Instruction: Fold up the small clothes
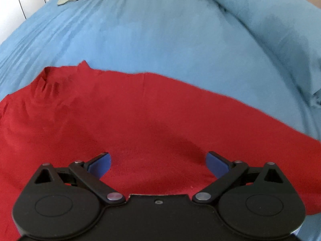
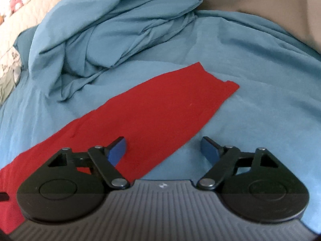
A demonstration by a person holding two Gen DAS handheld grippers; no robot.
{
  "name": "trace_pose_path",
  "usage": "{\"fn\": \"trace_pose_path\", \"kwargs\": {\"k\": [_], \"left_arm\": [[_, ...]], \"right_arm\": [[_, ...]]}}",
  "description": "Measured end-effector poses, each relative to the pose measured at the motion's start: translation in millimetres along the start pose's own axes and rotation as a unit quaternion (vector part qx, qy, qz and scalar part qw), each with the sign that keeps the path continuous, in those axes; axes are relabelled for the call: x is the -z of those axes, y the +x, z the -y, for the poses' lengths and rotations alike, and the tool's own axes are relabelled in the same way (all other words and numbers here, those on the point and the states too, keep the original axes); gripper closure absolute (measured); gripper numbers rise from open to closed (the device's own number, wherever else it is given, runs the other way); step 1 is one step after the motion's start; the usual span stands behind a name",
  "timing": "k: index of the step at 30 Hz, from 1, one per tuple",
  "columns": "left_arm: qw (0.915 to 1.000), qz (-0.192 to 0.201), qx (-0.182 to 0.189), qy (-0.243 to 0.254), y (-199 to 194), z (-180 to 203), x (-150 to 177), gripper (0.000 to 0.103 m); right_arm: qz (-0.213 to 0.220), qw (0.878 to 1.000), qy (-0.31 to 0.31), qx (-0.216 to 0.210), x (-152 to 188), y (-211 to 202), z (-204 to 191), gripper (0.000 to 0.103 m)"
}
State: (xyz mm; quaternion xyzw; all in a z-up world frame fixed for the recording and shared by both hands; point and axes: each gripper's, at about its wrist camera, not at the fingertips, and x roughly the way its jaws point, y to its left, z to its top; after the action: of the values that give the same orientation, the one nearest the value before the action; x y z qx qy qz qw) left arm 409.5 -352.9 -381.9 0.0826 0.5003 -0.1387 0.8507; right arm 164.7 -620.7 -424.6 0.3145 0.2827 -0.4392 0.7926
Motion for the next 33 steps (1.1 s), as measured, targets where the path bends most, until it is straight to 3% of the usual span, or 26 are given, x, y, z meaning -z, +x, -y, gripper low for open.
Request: {"fn": "trace_pose_path", "kwargs": {"k": [5, 6, 7, 10, 13, 16, 19, 21, 23, 26, 29, 33], "left_arm": [[1.0000, 0.006, 0.000, 0.004, 17, 1, 6, 0.000], [0.9999, 0.008, -0.002, 0.008, 18, 3, 6, 0.000], [0.9999, 0.007, -0.003, 0.011, 18, 4, 7, 0.000], [0.9999, -0.009, 0.003, 0.012, 20, 1, 1, 0.000], [0.9996, -0.016, 0.023, -0.005, 11, -13, -9, 0.000], [0.9995, 0.000, 0.016, -0.029, -8, -43, -15, 0.000], [0.9990, 0.020, -0.007, -0.038, -30, -86, -20, 0.000], [0.9977, 0.038, -0.037, -0.043, -48, -126, -20, 0.000], [0.9947, 0.040, -0.078, -0.053, -60, -166, -18, 0.000], [0.9899, 0.032, -0.116, -0.075, -69, -223, -9, 0.000], [0.9867, 0.012, -0.120, -0.109, -66, -268, 2, 0.000], [0.9857, -0.007, -0.098, -0.136, -56, -299, 13, 0.000]], "right_arm": [[0.023, 1.000, 0.002, -0.003, -3, 7, -2, 0.030], [0.025, 1.000, -0.004, -0.002, -4, 7, -4, 0.039], [0.027, 1.000, -0.010, -0.004, -5, 7, -6, 0.057], [0.029, 0.999, -0.023, -0.004, -10, 5, -15, 0.078], [0.041, 0.998, -0.038, -0.027, -20, -11, -33, 0.081], [0.067, 0.991, -0.081, -0.086, -31, -40, -73, 0.081], [0.091, 0.972, -0.135, -0.171, -35, -75, -137, 0.083], [0.104, 0.950, -0.176, -0.235, -26, -100, -188, 0.083], [0.089, 0.923, -0.225, -0.301, -4, -120, -244, 0.083], [0.041, 0.881, -0.309, -0.357, 56, -127, -311, 0.083], [-0.011, 0.847, -0.389, -0.362, 133, -114, -350, 0.083], [-0.063, 0.815, -0.468, -0.335, 203, -98, -363, 0.083]]}}
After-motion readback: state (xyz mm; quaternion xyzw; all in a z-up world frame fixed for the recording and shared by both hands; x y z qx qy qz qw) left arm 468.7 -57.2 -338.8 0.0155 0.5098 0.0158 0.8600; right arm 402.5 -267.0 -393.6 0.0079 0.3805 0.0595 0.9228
